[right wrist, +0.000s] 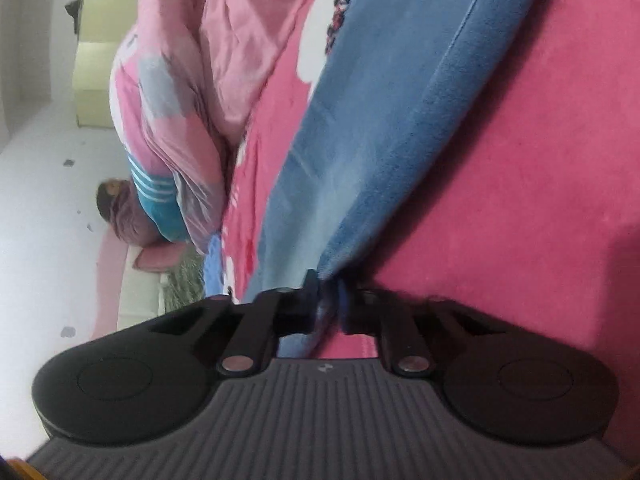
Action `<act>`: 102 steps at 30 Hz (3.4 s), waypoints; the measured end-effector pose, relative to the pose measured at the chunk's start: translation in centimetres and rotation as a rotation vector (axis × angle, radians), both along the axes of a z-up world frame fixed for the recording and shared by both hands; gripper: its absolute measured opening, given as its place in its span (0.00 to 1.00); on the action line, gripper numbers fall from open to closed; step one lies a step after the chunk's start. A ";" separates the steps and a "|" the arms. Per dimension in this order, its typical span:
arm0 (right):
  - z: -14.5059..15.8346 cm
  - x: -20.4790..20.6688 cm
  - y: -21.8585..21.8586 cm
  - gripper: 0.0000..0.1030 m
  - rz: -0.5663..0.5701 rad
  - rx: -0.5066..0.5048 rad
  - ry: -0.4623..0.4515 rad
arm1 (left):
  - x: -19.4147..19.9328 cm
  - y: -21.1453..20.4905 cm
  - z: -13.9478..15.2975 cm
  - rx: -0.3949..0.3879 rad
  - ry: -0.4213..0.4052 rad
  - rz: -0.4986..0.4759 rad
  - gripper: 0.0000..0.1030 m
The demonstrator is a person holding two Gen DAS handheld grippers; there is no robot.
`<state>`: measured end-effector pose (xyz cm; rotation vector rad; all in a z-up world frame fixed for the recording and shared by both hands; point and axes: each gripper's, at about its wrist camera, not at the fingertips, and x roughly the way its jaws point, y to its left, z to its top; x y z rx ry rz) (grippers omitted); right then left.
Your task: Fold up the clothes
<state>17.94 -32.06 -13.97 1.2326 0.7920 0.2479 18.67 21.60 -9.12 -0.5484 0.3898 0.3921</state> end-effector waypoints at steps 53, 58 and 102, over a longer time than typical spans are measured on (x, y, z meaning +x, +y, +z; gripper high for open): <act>2.4 -1.8 -18.4 0.38 -0.519 -0.287 0.134 | 0.0 -0.1 0.0 0.024 0.003 0.002 0.29; 4.1 -0.9 -18.7 0.39 -0.503 -0.322 0.132 | 0.0 -0.2 0.0 0.026 0.005 0.003 0.29; 9.1 1.4 -17.9 0.16 -0.170 -0.666 -0.004 | -0.2 -0.3 0.0 0.030 0.004 0.004 0.29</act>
